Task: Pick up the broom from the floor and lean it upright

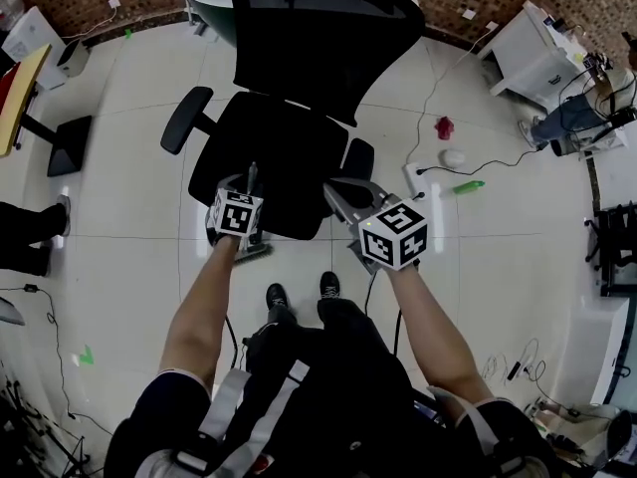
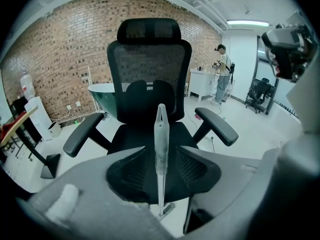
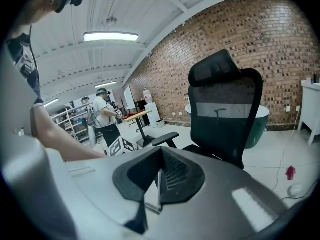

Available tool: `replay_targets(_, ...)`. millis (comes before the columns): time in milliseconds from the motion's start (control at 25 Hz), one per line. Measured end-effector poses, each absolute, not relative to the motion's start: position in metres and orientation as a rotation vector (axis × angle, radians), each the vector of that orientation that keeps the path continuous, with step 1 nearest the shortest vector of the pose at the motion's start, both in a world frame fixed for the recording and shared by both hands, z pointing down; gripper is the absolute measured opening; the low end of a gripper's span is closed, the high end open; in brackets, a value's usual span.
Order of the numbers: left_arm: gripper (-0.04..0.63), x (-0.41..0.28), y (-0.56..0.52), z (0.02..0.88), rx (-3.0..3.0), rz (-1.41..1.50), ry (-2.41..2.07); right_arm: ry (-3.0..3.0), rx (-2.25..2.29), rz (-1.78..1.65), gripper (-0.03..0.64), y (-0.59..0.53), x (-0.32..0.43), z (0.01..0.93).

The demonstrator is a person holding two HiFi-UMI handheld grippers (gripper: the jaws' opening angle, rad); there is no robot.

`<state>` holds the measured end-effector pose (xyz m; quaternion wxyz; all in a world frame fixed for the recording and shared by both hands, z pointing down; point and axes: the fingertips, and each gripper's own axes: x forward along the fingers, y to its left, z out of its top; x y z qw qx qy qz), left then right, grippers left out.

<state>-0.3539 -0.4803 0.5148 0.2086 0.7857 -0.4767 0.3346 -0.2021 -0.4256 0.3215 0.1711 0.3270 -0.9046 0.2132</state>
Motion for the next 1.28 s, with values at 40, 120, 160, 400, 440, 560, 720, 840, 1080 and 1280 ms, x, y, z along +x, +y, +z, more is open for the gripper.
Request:
replay_targets(40,0.169,-0.357,-0.479,0.510,2.181,0.918,-1.347,-2.576,0.916,0.606,0.003,-0.425,-0.202,0.322)
replay_targets(120,0.169,-0.361,-0.477,0.494,2.170,0.888,-1.389,-2.593,0.901,0.607,0.003,-0.427,-0.202,0.320)
replay_targets(160,0.169,-0.361,-0.475,0.485,2.170,0.870,-1.407,-2.602,0.900,0.611,0.003,-0.428,-0.201,0.319)
replay_targets(400,0.163,-0.346,-0.458,0.417,2.239,0.708,-1.465,-2.686,0.877,0.623,0.003,-0.431,-0.208,0.304)
replay_targets(440,0.160,-0.344,-0.455,0.404,2.258,0.682,-1.478,-2.701,0.864,0.605,0.003,-0.431,-0.213,0.301)
replay_targets(560,0.054,-0.339,-0.448,0.363,2.314,0.589,-1.528,-2.742,0.829,0.540,0.003,-0.430,-0.226,0.289)
replay_targets(720,0.002,-0.332,-0.434,0.315,2.351,0.404,-1.564,-2.805,0.786,0.473,0.003,-0.425,-0.243,0.270)
replay_targets(840,0.002,-0.330,-0.421,0.283,2.360,0.275,-1.554,-2.850,0.766,0.417,0.003,-0.421,-0.251,0.253)
replay_targets(1080,0.002,-0.323,-0.405,0.242,2.411,0.162,-1.540,-2.917,0.761,0.342,0.003,-0.416,-0.258,0.224)
replay_targets(1280,0.002,-0.312,-0.400,0.221,2.453,0.129,-1.528,-2.960,0.761,0.309,0.003,-0.412,-0.255,0.207)
